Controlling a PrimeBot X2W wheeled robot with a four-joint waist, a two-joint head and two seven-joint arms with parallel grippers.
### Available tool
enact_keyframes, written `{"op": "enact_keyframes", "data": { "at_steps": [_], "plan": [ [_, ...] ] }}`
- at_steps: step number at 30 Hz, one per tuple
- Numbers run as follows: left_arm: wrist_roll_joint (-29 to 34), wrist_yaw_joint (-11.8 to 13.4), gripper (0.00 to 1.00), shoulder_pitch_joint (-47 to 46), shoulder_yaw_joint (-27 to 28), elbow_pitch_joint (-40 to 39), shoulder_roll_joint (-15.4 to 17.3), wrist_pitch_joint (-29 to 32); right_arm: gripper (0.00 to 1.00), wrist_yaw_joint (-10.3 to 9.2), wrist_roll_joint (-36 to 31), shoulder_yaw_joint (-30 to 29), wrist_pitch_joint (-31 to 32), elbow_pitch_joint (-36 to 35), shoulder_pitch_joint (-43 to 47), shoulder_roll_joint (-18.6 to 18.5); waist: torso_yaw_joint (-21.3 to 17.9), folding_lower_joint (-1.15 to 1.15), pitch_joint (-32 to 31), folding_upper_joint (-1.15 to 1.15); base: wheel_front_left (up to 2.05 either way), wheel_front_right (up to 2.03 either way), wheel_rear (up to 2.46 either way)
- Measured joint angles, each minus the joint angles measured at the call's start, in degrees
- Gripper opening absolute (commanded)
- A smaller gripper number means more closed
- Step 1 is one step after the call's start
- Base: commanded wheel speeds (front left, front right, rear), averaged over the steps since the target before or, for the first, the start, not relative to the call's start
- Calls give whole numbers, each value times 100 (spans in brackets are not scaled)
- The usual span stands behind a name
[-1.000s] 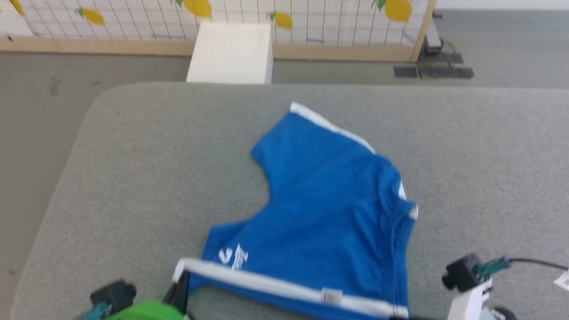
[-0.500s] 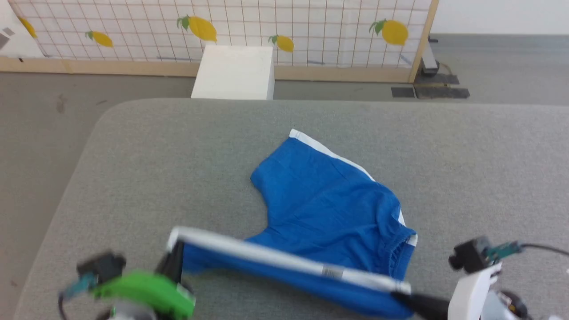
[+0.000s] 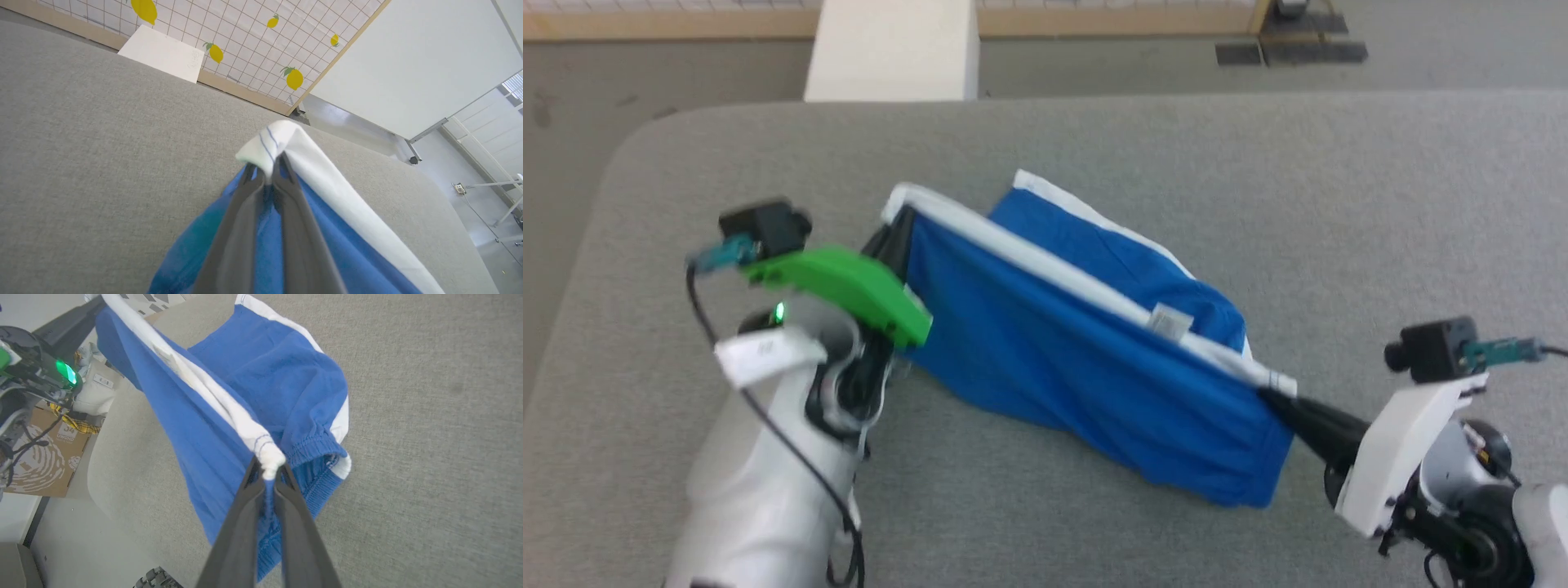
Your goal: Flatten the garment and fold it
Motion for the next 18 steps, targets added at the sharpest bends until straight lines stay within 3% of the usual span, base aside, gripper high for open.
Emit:
{"op": "enact_keyframes", "data": {
  "at_steps": [9,18],
  "plan": [
    [226,-197,0,-1528,-213,1256,-181,122,0,-1,-9,4,-209,126,-530,48,-277,0,776,0,0,0,0],
    [307,-474,0,-2107,-337,2212,-260,80,0,0,36,229,-446,343,-688,66,-647,1,1393,0,0,0,0]
  ]
}}
